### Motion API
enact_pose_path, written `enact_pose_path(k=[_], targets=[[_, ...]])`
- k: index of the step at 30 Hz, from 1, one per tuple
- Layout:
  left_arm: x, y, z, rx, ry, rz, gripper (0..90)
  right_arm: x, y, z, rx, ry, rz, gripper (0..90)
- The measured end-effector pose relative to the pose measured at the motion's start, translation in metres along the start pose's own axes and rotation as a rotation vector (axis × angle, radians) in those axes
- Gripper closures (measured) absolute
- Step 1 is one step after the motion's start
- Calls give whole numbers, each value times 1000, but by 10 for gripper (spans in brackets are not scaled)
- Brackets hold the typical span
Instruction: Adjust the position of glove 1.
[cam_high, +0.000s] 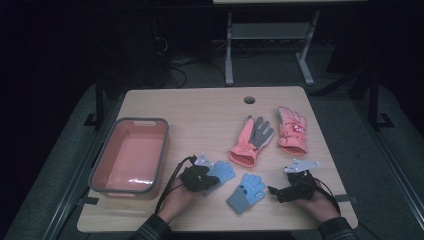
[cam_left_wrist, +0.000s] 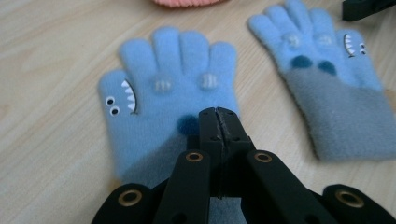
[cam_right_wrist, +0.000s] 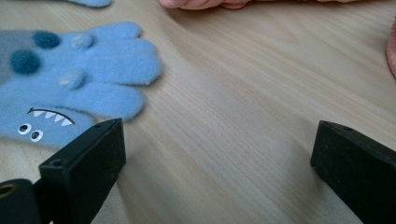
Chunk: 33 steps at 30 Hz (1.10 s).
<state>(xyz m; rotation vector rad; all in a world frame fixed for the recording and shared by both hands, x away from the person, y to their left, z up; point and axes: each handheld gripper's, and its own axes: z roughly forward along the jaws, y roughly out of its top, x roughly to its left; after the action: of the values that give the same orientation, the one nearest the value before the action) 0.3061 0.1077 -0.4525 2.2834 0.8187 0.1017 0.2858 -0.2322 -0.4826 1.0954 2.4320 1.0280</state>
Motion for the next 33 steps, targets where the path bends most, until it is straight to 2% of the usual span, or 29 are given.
enact_pose_path(k=[2, 3, 7, 10, 11, 14, 16, 19, 21, 23, 24, 25, 26, 29, 30, 33], targets=[[2, 1, -2, -8, 13, 4, 856, 0, 0, 0, 0, 0, 0, 25], [5, 3, -5, -20, 36, 2, 856, 0, 0, 0, 0, 0, -1, 25], [22, 4, -12, -54, 82, -27, 767, 0, 0, 0, 0, 1, -1, 25], [28, 2, -10, -49, 96, -37, 716, 0, 0, 0, -1, 1, -1, 25], [31, -1, -6, -32, 90, -46, 667, 0, 0, 0, -2, -1, 0, 26], [32, -4, -1, -25, 100, -53, 636, 2, 0, -1, 3, -4, 15, 38], [33, -5, 1, -15, 103, -46, 623, 3, 0, -3, -2, 6, -1, 128], [32, -5, 1, -18, 103, -45, 634, 4, 3, -8, 5, 22, 1, 260], [31, -5, 1, -17, 90, -45, 690, 7, 5, -14, 4, 34, -13, 384], [30, -5, 2, -12, 82, -47, 765, 12, 9, -20, 2, 87, -10, 513], [30, -5, 2, -9, 76, -48, 795, 14, 10, -21, 4, 98, -8, 553], [30, -5, 2, -9, 76, -48, 834, 14, 10, -21, 4, 98, -8, 553], [29, -5, 1, -6, 74, -55, 855, 22, 14, -22, 20, 149, -14, 706], [30, -4, 0, -11, 77, -55, 877, 33, 19, -21, 30, 184, -52, 860], [30, -4, 0, -18, 72, -64, 879, 36, 19, -20, 33, 190, -59, 888], [30, -3, -4, -41, 68, -76, 881, 44, 23, -16, 31, 219, -77, 898]])
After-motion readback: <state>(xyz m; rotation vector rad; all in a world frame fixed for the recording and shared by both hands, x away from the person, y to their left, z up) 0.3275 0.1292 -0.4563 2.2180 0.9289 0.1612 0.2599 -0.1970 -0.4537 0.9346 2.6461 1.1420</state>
